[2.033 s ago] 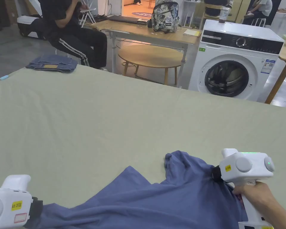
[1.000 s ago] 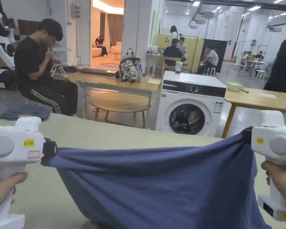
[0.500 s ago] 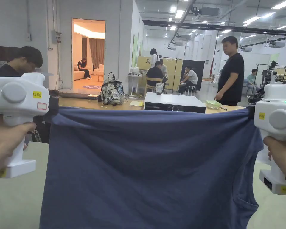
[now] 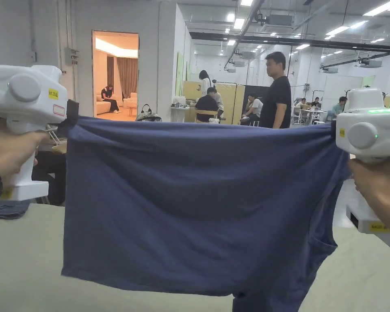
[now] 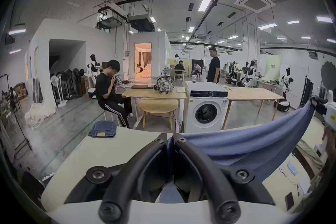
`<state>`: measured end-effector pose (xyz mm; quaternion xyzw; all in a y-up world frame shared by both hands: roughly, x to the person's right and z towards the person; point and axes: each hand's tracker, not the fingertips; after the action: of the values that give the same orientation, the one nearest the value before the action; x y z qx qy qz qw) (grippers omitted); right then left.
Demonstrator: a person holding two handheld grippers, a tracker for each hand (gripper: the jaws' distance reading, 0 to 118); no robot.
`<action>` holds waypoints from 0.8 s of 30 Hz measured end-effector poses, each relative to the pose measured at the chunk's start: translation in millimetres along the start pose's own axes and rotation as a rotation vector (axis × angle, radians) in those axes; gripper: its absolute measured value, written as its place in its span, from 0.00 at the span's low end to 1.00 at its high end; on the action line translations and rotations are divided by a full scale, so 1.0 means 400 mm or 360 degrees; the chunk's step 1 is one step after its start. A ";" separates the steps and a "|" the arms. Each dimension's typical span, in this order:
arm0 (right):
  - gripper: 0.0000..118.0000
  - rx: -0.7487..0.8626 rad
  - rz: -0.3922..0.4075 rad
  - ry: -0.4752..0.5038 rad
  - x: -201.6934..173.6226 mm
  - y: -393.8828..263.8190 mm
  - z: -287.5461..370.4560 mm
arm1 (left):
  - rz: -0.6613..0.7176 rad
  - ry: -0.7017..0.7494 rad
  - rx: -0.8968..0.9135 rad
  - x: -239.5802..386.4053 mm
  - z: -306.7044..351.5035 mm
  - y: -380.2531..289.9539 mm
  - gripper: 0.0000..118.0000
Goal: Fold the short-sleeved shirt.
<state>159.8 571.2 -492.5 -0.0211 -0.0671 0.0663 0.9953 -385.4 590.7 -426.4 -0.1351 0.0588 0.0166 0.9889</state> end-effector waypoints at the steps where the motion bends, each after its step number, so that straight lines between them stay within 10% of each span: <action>1: 0.02 0.0002 0.0001 0.0005 -0.001 0.000 -0.001 | -0.0006 0.0008 0.0004 0.001 -0.002 -0.001 0.00; 24: 0.02 -0.0193 0.0195 0.0090 0.019 -0.304 0.253 | 0.0122 -0.0080 -0.0146 -0.037 0.084 -0.396 0.00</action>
<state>169.2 455.3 -385.2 -0.0872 -0.0415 0.1223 0.9878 -388.6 446.8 -350.5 -0.1774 0.0382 0.0607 0.9815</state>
